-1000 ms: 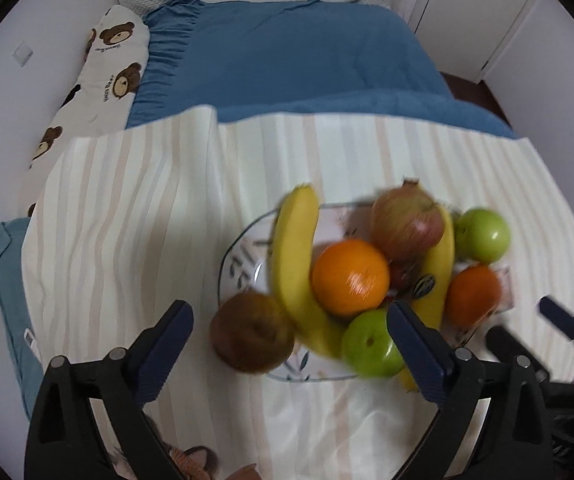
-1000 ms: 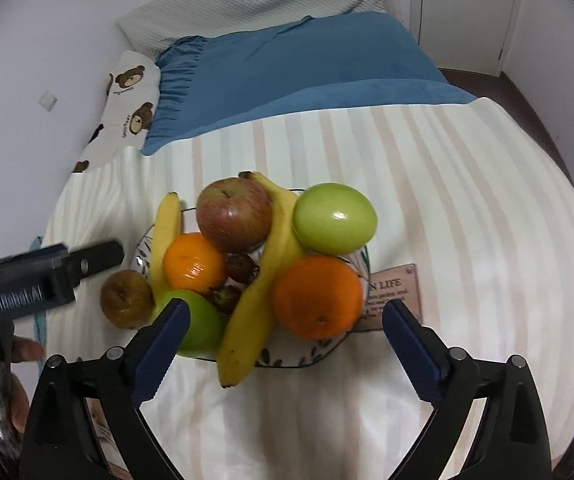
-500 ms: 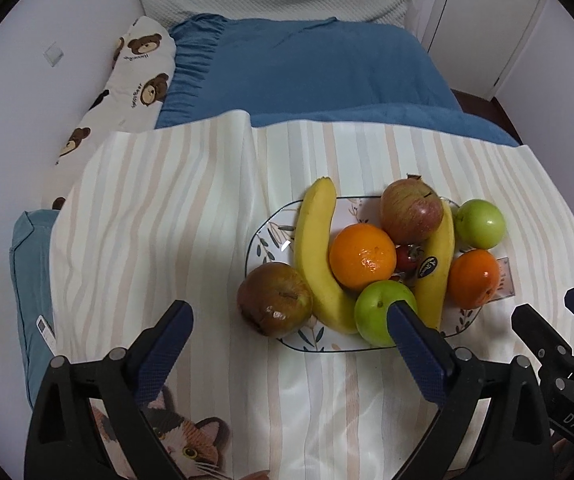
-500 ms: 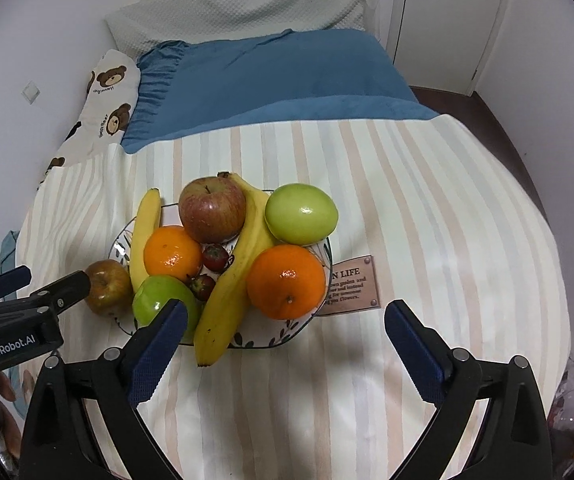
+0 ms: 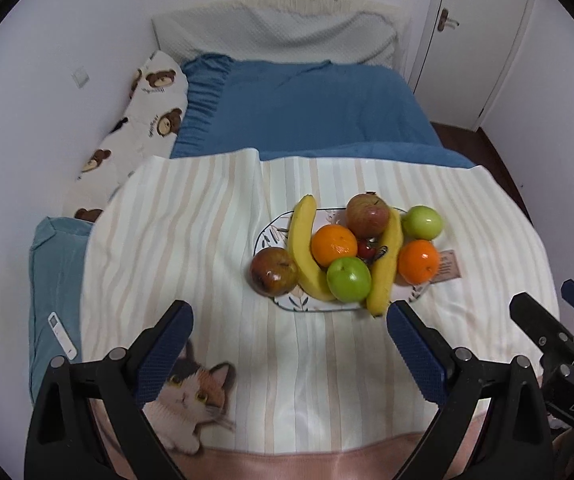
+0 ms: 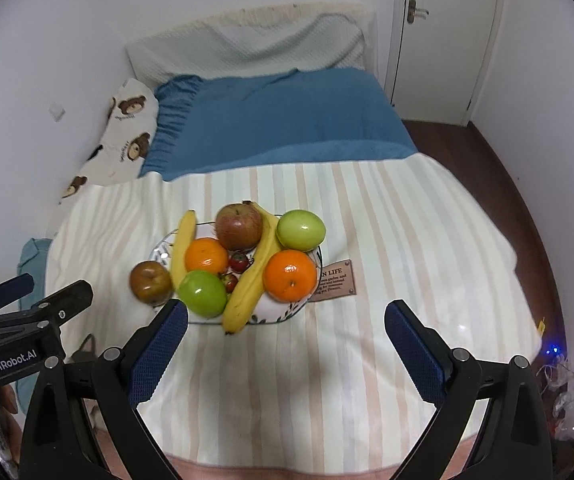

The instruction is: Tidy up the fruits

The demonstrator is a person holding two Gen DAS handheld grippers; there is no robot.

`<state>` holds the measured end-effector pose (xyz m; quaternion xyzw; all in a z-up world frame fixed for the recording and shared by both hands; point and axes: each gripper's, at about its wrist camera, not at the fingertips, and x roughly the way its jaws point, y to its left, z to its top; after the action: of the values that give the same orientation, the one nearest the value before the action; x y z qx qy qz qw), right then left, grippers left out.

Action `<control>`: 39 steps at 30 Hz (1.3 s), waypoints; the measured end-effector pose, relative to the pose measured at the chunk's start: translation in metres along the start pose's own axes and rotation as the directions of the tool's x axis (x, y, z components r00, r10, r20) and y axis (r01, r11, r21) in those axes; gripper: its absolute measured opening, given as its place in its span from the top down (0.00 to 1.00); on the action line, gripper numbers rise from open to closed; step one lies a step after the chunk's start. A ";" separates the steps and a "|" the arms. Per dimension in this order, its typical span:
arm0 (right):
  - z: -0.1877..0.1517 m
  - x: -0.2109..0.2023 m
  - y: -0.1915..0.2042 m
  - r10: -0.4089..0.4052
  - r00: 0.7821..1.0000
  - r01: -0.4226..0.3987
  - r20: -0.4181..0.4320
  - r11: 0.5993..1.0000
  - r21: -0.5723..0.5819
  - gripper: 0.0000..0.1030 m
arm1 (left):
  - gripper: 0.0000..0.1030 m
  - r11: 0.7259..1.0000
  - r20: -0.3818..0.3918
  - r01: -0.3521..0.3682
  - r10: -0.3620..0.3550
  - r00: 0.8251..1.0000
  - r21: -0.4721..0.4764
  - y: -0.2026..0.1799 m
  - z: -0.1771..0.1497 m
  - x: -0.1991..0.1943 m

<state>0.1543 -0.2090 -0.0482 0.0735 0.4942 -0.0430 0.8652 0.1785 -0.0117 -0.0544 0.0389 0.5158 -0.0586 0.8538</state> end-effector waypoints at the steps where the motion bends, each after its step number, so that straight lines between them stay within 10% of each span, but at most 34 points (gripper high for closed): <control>1: -0.004 -0.015 0.000 0.001 1.000 -0.001 0.020 1.000 -0.005 0.02 | 0.04 1.000 0.012 -0.004 0.004 1.000 0.001 0.000 -0.004 -0.009; 21: -0.058 -0.209 0.010 0.097 0.971 -0.085 0.218 0.994 -0.065 0.02 | 0.04 1.000 0.214 -0.024 0.026 0.976 -0.012 -0.007 -0.067 -0.157; 39: -0.049 -0.168 0.006 0.058 0.976 -0.047 0.208 0.997 -0.058 0.00 | 0.00 0.999 0.201 -0.030 0.037 0.979 -0.038 -0.010 -0.051 -0.113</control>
<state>0.0286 -0.1943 0.0721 0.0589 0.3991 -0.0146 0.9149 0.0803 -0.0087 0.0215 0.0267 0.4268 -0.0390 0.9031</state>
